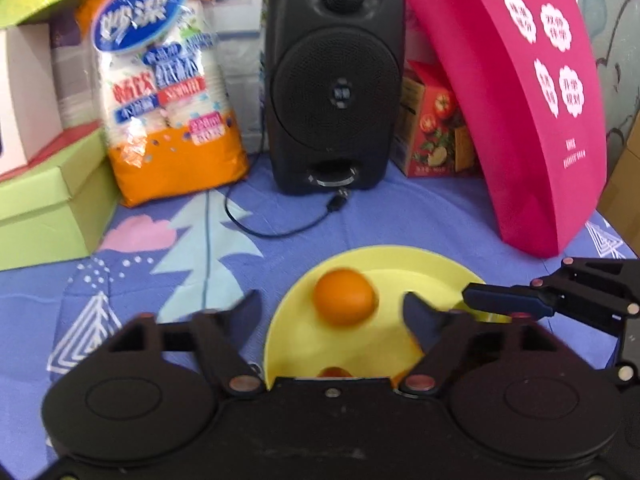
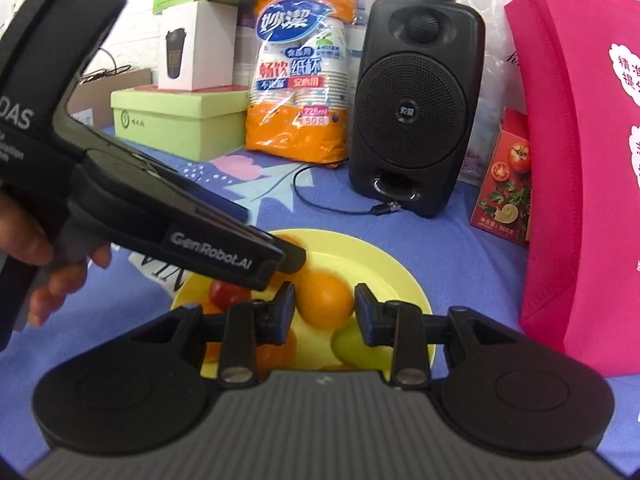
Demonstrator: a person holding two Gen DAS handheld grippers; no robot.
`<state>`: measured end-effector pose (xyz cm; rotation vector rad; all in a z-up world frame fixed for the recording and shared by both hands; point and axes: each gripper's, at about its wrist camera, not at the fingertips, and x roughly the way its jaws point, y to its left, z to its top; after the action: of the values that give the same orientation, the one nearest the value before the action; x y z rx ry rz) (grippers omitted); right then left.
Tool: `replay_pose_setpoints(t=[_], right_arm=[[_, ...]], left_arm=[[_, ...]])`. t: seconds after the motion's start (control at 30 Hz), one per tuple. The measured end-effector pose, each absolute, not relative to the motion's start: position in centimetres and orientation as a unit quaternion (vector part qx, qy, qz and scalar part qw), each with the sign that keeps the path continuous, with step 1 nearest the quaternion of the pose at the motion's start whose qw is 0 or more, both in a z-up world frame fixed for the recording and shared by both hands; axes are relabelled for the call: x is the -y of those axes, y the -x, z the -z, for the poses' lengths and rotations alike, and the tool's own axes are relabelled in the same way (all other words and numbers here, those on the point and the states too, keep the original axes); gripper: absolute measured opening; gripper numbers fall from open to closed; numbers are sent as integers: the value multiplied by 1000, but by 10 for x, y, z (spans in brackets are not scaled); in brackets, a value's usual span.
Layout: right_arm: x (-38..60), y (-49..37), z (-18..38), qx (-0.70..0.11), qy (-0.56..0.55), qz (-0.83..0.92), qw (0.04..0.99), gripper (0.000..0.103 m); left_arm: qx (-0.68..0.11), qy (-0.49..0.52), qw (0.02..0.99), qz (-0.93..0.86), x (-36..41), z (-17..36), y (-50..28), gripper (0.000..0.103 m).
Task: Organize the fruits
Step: 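Carry the orange and mandarin onto the yellow plate and open both tools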
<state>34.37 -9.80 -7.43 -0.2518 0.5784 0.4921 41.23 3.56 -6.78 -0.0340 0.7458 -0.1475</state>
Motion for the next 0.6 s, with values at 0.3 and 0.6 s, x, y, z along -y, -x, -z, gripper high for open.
replay_pose_setpoints(t=[0.3, 0.6], right_arm=[[116, -315, 67, -275, 112, -242, 924, 42], [134, -256, 64, -277, 103, -273, 916, 44]], left_arm=[[-323, -3, 945, 59, -52, 44, -347, 101], [-322, 14, 944, 64, -58, 48, -256, 101]])
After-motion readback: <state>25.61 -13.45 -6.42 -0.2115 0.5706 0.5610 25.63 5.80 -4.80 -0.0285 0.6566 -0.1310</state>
